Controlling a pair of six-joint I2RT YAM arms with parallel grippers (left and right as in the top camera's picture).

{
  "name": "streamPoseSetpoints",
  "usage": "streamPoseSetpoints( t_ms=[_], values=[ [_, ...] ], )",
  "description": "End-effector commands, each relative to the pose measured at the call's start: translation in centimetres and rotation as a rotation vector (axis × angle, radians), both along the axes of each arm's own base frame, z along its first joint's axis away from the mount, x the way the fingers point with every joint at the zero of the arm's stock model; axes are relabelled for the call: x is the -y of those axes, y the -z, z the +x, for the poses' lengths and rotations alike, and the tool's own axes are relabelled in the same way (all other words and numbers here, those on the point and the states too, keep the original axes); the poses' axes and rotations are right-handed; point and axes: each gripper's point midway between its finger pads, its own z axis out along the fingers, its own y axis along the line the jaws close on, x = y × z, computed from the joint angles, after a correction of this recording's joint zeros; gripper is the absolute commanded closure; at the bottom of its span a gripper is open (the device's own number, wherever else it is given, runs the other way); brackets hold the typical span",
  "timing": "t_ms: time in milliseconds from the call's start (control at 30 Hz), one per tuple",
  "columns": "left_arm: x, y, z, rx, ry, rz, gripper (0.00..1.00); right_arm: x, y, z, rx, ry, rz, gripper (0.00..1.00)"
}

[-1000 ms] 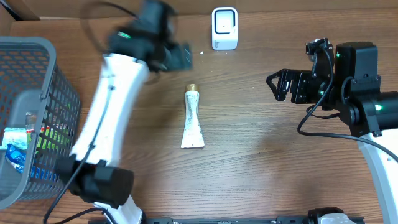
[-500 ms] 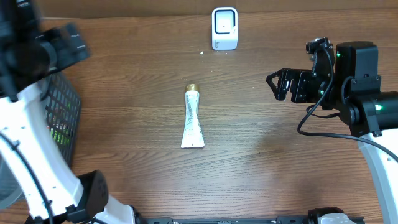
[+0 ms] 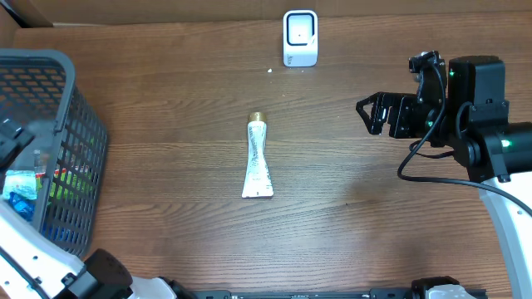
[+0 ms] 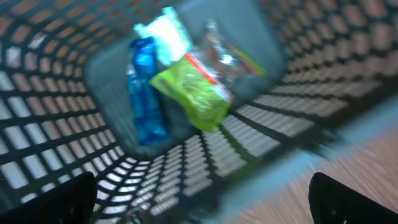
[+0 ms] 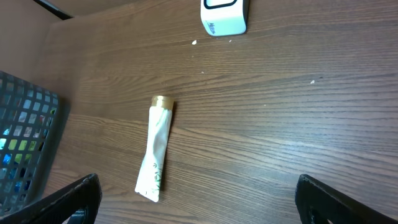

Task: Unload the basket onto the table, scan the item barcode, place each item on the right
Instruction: 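Move the left gripper into the basket and grasp the green snack bag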

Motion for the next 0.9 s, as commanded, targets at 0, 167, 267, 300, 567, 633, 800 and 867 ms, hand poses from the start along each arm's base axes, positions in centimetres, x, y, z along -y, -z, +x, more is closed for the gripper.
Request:
streamPoseSetpoints(
  t_ms=[0, 167, 267, 300, 567, 633, 800, 867],
  values=[
    [-1.2, -0.1, -1.1, 0.023, -0.058, 0.004, 0.00, -0.1, -1.2, 0.3, 0.033, -0.006, 0.006, 0.00],
    [-2.6, 0.8, -1.3, 0.028, -0.122, 0.009, 0.00, -0.1, -1.2, 0.3, 0.033, -0.006, 0.006, 0.00],
    [-3.5, 2.5, -1.4, -0.003, -0.174, 0.012, 0.00, -0.1, -1.2, 0.3, 0.034, -0.006, 0.006, 0.00],
    [-3.8, 3.3, -1.3, -0.010, -0.177, 0.008, 0.00, -0.1, -1.2, 0.3, 0.033, -0.006, 0.006, 0.00],
    [-5.4, 13.4, 0.7, -0.052, -0.160, -0.043, 0.00, -0.1, -1.2, 0.3, 0.033, -0.006, 0.006, 0.00],
    [-5.3, 16.0, 1.4, -0.053, -0.126, -0.056, 0.00, -0.1, -1.2, 0.3, 0.033, -0.006, 0.006, 0.00],
    [-4.4, 22.0, 3.9, -0.036, 0.054, -0.079, 0.00, -0.1, -1.1, 0.2, 0.026, -0.006, 0.005, 0.00],
    [-4.1, 24.1, 4.2, -0.049, 0.067, -0.082, 0.00, -0.1, -1.0, 0.1, 0.022, -0.006, 0.005, 0.00]
  ],
)
